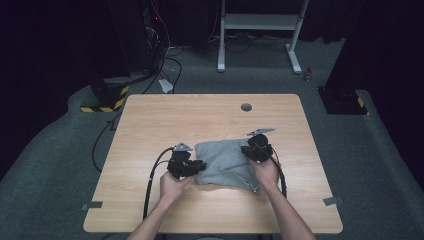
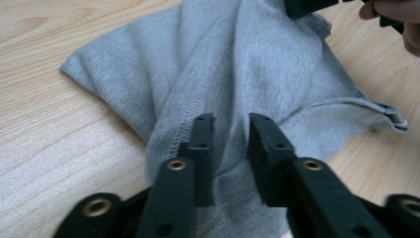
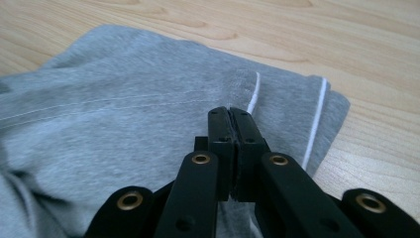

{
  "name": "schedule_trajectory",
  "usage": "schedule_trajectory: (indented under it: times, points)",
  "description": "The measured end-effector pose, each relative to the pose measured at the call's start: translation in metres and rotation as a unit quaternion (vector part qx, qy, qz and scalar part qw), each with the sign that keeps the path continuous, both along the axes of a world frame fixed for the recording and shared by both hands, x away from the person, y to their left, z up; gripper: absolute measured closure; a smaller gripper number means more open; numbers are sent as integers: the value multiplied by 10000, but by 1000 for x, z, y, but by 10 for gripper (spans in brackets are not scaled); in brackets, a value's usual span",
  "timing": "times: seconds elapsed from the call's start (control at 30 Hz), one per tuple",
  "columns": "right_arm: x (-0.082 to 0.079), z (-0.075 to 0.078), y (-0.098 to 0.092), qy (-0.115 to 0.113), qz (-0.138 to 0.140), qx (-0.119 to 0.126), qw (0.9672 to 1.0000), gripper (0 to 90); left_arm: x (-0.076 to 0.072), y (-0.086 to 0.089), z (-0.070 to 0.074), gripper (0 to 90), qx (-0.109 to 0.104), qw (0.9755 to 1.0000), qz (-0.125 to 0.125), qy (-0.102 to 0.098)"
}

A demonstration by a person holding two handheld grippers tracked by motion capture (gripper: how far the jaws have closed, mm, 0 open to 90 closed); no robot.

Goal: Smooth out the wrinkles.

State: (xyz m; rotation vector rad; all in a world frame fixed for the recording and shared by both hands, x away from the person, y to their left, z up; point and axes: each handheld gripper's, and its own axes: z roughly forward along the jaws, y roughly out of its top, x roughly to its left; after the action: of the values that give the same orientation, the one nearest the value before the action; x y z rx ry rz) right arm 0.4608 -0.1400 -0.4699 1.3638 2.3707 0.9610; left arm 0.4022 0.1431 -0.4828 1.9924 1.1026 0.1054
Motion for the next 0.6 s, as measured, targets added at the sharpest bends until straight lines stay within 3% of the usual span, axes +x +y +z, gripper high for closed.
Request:
schedule_trajectory:
  times: [0.2, 0.4, 0.5, 0.53, 0.6]
  points:
    - [-17, 8, -6, -263, 192, 111, 9994, 886, -6, 5, 2, 842, -71, 9999, -107, -44]
    - [-54, 15, -20, -626, 453, 212, 9968, 886, -18, 8, 1, 874, -135, 9995, -263, -89]
    - [-74, 10, -30, -701, 498, 294, 9959, 884, -25, 9, -1, 875, -141, 9993, -345, -96]
    - [-84, 1, -34, -656, 563, 248, 9959, 880, -27, 9, -2, 874, -109, 9992, -364, -87]
    - [-89, -5, -36, -596, 581, 210, 9963, 875, -32, 8, -4, 873, -77, 9990, -424, -68]
